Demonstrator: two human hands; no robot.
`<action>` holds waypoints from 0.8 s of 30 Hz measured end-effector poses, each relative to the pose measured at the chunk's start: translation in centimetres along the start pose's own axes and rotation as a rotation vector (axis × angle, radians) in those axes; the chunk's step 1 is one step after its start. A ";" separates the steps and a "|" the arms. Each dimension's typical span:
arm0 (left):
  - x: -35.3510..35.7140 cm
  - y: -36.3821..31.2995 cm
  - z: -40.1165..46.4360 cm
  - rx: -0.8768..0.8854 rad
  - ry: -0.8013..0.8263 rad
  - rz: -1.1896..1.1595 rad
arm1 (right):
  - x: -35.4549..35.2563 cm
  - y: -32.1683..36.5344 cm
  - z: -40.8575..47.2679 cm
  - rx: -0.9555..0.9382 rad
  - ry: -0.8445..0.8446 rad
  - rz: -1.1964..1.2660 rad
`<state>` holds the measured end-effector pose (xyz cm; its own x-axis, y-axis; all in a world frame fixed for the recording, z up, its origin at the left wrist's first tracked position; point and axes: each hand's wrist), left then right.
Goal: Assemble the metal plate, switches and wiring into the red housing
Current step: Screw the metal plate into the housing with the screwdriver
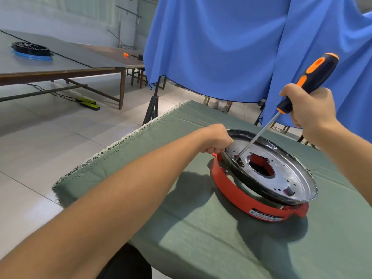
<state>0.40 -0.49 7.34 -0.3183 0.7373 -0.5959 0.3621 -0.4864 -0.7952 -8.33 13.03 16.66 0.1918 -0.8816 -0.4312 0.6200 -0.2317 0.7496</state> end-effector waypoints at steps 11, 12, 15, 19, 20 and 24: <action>-0.4 0.5 -0.5 -0.065 0.054 -0.003 | 0.7 -0.2 -0.3 0.009 -0.005 0.013; -0.4 0.5 -0.5 -0.068 0.056 0.000 | 0.7 -0.3 -0.3 0.009 -0.008 0.018; -0.6 0.3 -0.5 -0.076 0.070 0.001 | 0.5 -0.2 -0.3 0.012 -0.014 0.020; -0.8 0.2 -0.6 -0.086 0.101 -0.009 | 0.3 -0.2 -0.3 0.019 -0.008 0.023; -0.8 0.2 -0.7 -0.086 0.106 -0.011 | 0.3 -0.2 -0.3 0.019 -0.005 0.028; -1.1 0.3 -0.8 -0.085 0.121 -0.014 | 0.3 -0.3 -0.3 0.031 -0.002 0.044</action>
<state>1.53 -1.06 7.88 -0.2177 0.7972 -0.5631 0.4327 -0.4384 -0.7878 -8.19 12.92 16.18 0.2172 -0.8920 -0.3965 0.5868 -0.2053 0.7833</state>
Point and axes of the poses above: each hand's wrist, its own z-axis towards the middle knuckle, its own x-axis out of the palm, y = z × x, and after that the axes turned 5 degrees about -z, right-handed
